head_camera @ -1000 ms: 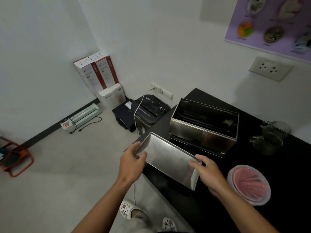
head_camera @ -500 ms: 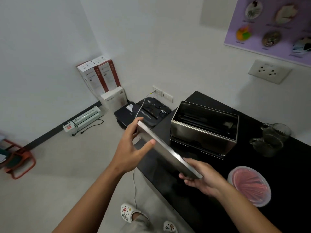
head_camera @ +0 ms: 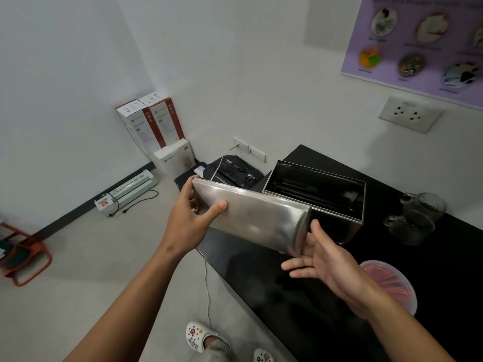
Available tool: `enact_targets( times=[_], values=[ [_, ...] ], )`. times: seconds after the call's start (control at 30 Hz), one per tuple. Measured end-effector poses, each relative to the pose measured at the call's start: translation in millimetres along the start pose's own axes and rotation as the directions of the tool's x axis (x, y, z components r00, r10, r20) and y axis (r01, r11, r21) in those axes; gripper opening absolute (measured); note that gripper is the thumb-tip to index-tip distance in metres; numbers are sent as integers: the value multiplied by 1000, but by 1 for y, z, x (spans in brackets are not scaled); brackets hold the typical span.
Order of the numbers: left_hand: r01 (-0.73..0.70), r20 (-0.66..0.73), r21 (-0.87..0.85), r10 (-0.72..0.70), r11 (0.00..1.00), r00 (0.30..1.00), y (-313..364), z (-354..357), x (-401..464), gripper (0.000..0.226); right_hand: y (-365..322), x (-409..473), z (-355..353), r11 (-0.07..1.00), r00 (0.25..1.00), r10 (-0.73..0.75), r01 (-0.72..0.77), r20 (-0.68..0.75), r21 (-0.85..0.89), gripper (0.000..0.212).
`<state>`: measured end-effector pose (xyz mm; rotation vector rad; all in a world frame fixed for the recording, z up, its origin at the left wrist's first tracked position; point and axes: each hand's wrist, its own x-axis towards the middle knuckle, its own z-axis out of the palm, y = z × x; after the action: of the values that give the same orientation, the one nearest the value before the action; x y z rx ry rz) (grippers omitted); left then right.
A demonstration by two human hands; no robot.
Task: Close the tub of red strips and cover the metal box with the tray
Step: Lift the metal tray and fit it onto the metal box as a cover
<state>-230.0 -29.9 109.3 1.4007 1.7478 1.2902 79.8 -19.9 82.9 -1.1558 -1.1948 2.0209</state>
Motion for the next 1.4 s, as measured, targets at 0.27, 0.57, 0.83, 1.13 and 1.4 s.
enact_targets(
  times=[0.27,0.57,0.83,1.13,1.4],
  values=[
    [-48,137,-30,52,998,989,13,11,7,73,-8,-4,-10,928,938,-284,218,-197,-301,24],
    [-62,219,-80,78,995,973,13,35,23,79,-19,1,-35,864,826,-460,334,-324,-376,56],
    [-86,216,-99,106,991,971,36,61,57,62,-39,13,-51,819,700,-550,345,-457,-458,62],
    [-71,305,-38,79,997,949,55,94,106,55,-71,31,-84,862,709,-481,273,-516,-427,65],
    [36,396,77,-64,996,916,45,121,140,32,-75,46,-104,877,764,-374,107,-525,-469,63]
  ],
)
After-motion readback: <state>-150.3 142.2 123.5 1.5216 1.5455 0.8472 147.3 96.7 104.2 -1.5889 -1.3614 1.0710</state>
